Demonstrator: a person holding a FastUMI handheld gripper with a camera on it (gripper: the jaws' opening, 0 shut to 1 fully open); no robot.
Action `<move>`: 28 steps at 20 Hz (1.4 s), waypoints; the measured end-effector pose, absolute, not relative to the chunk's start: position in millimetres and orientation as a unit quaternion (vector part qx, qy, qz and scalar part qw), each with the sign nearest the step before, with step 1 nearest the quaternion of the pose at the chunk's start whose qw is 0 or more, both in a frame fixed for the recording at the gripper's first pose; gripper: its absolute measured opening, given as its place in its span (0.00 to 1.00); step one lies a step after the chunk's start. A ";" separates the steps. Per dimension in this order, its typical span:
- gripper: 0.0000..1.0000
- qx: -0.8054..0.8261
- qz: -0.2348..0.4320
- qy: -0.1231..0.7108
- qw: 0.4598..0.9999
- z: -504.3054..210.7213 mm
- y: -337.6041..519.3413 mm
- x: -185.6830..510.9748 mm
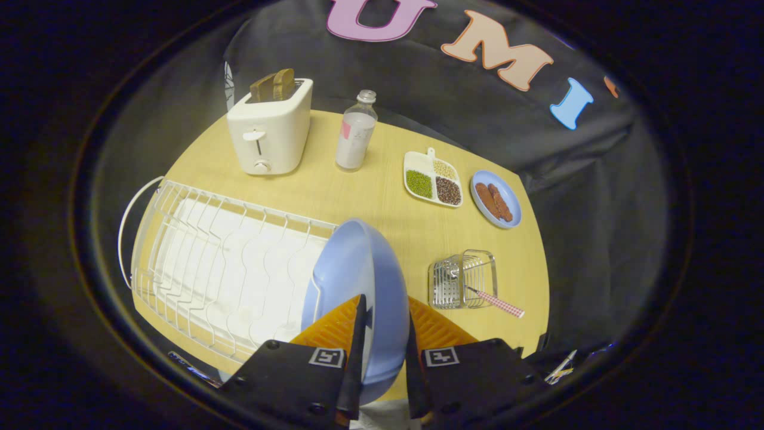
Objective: Take the plate from the dish rack, then take the spoon from the basket and place it into the plate.
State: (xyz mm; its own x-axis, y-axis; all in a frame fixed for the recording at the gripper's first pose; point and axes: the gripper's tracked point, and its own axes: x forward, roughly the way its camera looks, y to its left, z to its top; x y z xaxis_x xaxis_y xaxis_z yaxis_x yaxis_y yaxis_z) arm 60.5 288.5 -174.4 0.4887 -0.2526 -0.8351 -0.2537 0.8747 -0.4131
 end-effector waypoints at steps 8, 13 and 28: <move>0.31 -0.267 -0.016 0.495 0.827 -151.5 291.1 71.5; 0.30 -0.248 -0.031 0.490 0.835 -145.9 288.0 77.2; 0.27 -0.028 0.039 0.469 0.882 -90.4 297.7 73.4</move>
State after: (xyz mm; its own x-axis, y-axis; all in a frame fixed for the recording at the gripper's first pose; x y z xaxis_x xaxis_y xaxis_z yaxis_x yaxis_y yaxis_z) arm 73.4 297.7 -90.4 0.5576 0.0417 -0.8290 -0.0951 0.9954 -0.0139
